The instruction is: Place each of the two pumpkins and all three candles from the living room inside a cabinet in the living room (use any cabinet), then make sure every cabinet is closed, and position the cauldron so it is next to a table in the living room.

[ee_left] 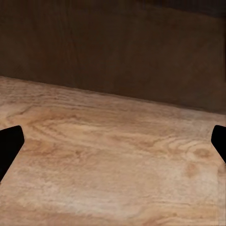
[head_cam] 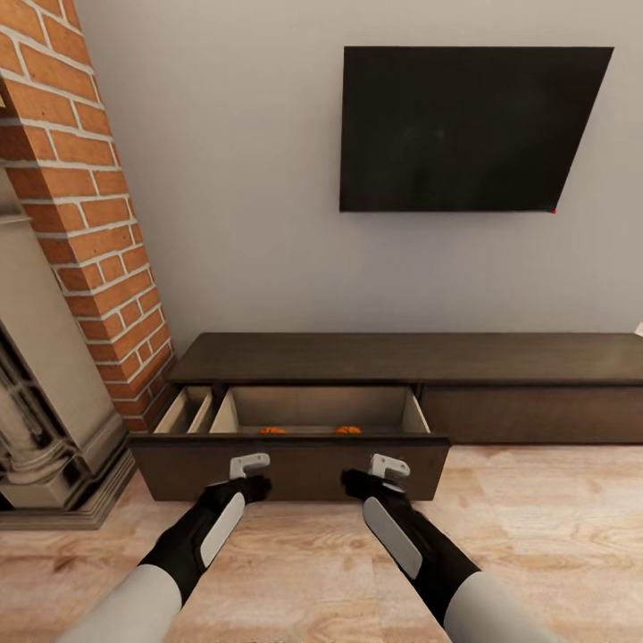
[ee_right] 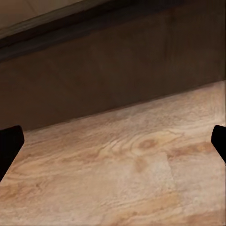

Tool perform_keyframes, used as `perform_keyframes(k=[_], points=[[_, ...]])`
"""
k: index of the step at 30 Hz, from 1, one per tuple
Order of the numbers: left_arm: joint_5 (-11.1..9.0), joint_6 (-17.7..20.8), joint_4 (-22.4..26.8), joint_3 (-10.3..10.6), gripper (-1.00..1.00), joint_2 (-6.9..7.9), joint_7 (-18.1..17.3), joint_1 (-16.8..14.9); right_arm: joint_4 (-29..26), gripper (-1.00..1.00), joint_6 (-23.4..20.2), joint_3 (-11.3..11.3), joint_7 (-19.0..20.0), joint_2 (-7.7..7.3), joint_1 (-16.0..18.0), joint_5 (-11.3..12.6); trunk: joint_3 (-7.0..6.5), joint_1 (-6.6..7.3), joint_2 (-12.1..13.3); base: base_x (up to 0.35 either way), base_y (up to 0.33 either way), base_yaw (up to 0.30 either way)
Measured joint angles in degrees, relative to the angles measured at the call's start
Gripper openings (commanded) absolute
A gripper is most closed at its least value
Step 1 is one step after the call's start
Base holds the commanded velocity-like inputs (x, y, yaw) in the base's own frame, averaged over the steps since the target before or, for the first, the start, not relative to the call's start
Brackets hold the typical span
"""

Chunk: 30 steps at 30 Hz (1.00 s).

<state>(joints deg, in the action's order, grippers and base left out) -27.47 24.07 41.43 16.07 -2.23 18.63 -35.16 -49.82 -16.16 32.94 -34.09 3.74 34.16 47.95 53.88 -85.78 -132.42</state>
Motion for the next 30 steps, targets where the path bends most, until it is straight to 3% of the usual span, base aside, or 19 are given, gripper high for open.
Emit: perform_keyframes(k=[3, 10, 15, 20, 26, 30], points=[[0.14, -3.19, -2.43, 1.03, 1.00, -0.02, 0.06, 0.00, 0.98, 1.00, 3.73, 0.09, 1.45, 0.00, -2.46, -2.49, 0.54, -0.66, -1.20, 0.000, 0.000, 0.000], [0.18, -11.02, -6.41, 1.48, 1.00, -0.02, 0.09, -0.01, 4.50, 1.00, 9.79, 0.17, 5.02, -0.01, -4.41, -5.02, 1.79, -2.20, -4.01, 0.000, 0.000, 0.000], [0.23, -15.50, -8.62, 1.85, 1.00, -0.02, -0.02, 0.02, 7.78, 1.00, 15.86, 0.12, 5.28, 0.12, -5.86, -9.58, 2.69, -3.30, -6.02, 0.000, 0.000, 0.000], [0.32, -16.75, -8.81, 5.00, 1.00, 0.05, 0.08, -0.02, 11.00, 1.00, 22.78, 0.02, 6.10, 0.39, -7.07, -13.26, 3.59, -4.39, -8.02, 0.000, 0.000, 0.000], [0.26, -17.96, -8.84, 6.52, 1.00, 0.06, 0.07, -0.04, 13.18, 1.00, 27.09, -0.01, 6.50, 0.43, -7.25, -14.10, 4.67, -5.71, -10.43, 0.000, 0.000, 0.000], [0.17, -20.87, -8.84, 6.73, 1.00, 0.13, 0.04, -0.04, 13.41, 1.00, 31.39, -0.02, 6.52, 0.44, -7.84, -14.34, 5.52, -5.99, -10.83, 0.000, 0.000, 0.000]])
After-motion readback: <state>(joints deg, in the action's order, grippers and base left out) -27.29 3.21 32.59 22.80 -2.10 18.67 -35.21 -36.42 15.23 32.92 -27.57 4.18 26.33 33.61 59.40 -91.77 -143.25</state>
